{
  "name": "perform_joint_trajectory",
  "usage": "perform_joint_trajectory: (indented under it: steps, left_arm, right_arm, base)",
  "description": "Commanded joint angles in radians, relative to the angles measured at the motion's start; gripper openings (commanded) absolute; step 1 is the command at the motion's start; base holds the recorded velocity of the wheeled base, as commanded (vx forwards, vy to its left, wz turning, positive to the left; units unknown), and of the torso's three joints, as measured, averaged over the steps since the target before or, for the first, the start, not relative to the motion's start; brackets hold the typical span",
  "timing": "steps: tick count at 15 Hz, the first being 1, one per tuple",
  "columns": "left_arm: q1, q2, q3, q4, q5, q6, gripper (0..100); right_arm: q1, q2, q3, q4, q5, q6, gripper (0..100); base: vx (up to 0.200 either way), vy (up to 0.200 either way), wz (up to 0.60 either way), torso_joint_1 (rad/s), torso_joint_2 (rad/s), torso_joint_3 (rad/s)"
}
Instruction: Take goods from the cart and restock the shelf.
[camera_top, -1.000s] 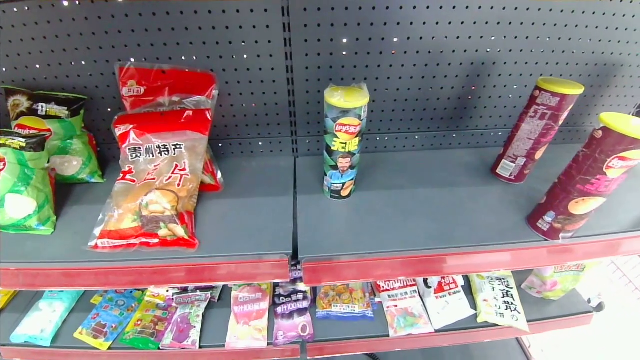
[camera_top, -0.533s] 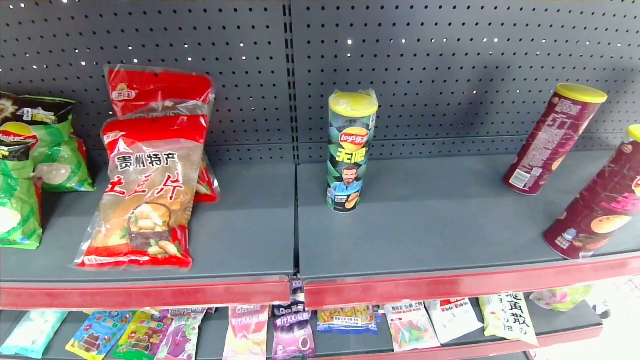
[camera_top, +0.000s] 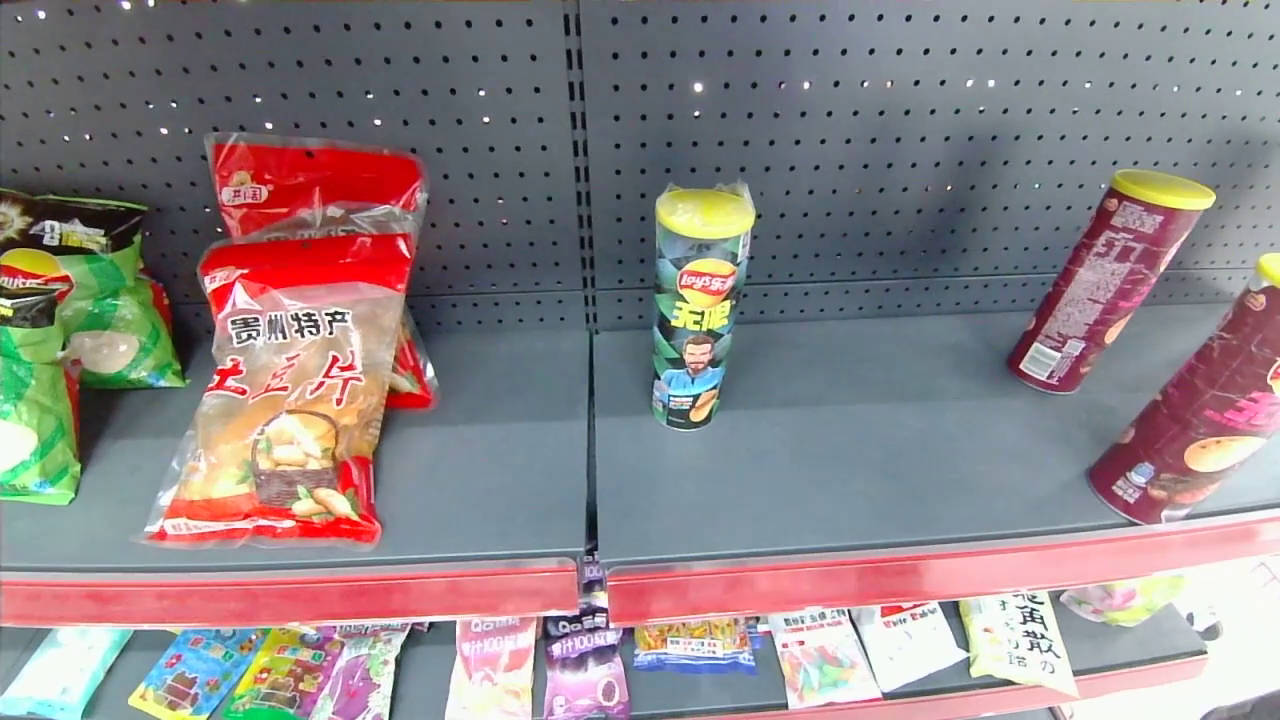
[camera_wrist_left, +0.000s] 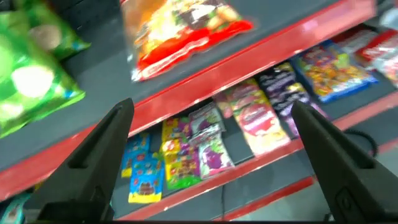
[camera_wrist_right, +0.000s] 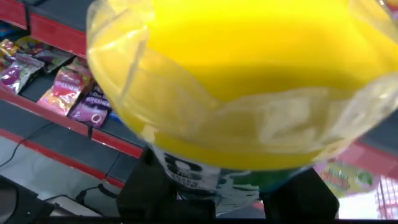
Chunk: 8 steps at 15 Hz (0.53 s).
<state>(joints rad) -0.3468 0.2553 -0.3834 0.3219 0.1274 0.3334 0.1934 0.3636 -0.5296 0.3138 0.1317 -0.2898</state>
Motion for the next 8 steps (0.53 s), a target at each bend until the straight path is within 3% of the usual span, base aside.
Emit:
perform_joint_trajectory:
  steps: [1,3,6,7,8]
  left_arm:
    - [-0.008,0.211,-0.015,-0.129,-0.081,0.003,100]
    - [-0.008,0.473,-0.043,-0.374,-0.204,-0.039,100]
    - [-0.024,0.851,-0.138,-0.728,-0.275,-0.059,100]
    - [-0.037,0.946,-0.207,-0.782,-0.281,-0.077,100]
    - [-0.083,1.021,-0.284,-0.782,-0.298,-0.111,100]
  right_arm:
    - [0.018,0.127,-0.059,-0.056,0.039,-0.031,0]
    - [0.018,0.147,-0.047,-0.088,0.042,-0.019,0]
    - [0.020,0.107,0.014,-0.088,0.060,-0.008,0]
    - [0.018,0.104,0.016,-0.088,0.072,-0.005,0]
    - [0.018,0.106,0.002,-0.090,0.074,0.004,0]
  base:
    - [0.000,0.000,0.00,0.000,0.00,0.000]
    - [0.000,0.000,0.00,0.000,0.00,0.000]
    - [0.000,0.000,0.00,0.000,0.00,0.000]
    - [0.000,0.000,0.00,0.000,0.00,0.000]
    - [0.000,0.000,0.00,0.000,0.00,0.000]
